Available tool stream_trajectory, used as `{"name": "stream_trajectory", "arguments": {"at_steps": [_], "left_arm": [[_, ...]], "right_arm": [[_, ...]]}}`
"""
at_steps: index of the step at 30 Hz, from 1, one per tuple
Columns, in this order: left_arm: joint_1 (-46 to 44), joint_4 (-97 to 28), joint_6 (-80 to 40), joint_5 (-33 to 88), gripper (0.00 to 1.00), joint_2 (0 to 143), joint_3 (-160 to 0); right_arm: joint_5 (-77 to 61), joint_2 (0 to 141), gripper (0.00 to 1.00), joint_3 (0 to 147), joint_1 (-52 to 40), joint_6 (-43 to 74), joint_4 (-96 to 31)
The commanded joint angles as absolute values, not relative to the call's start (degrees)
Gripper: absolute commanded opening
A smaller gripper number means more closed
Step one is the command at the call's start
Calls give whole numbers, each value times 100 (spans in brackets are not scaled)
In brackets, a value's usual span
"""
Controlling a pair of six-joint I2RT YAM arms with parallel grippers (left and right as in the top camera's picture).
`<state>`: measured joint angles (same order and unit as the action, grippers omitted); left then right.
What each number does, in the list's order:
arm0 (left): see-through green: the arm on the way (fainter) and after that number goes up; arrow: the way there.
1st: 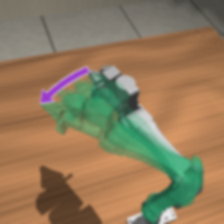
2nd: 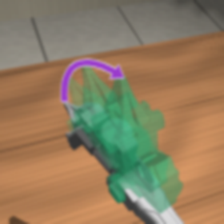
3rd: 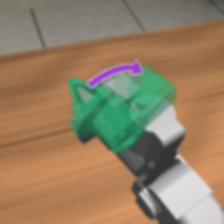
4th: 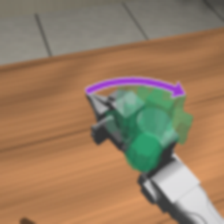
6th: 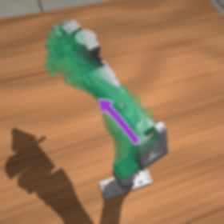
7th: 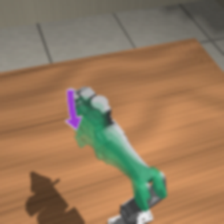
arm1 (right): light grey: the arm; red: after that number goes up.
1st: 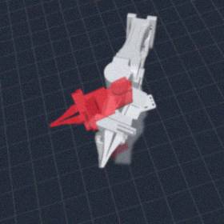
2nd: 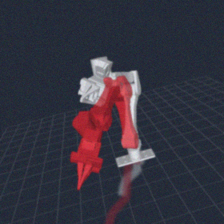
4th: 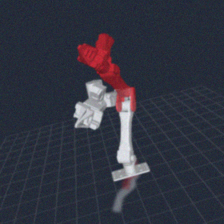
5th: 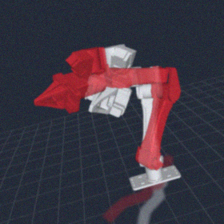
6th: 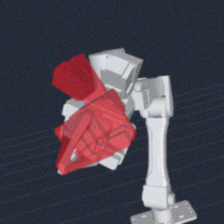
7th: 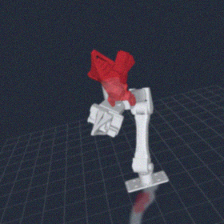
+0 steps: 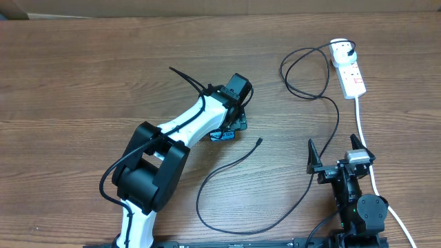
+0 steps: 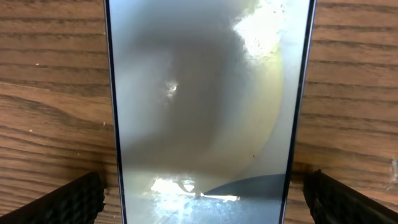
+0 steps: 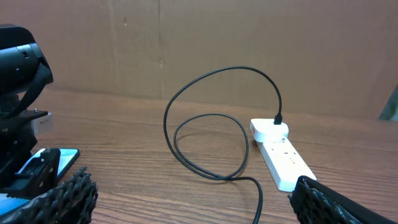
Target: Plug charger to phone and switch on socket
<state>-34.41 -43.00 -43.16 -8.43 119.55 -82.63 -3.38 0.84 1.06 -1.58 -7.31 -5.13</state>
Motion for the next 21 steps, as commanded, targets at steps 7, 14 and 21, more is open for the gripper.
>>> {"name": "stream_trajectory", "arguments": {"at_steps": [7, 14, 21], "left_arm": [[-3411, -4230, -4375, -921, 100, 12066, -8243], [-3411, -4217, -4375, -921, 100, 12066, -8243], [-3411, -4217, -4372, -919, 100, 12066, -8243]], "right_arm": [[-263, 16, 100, 49, -191, -738, -473], [-261, 16, 100, 49, -191, -738, -473], [-263, 16, 100, 49, -191, -738, -473]]}}
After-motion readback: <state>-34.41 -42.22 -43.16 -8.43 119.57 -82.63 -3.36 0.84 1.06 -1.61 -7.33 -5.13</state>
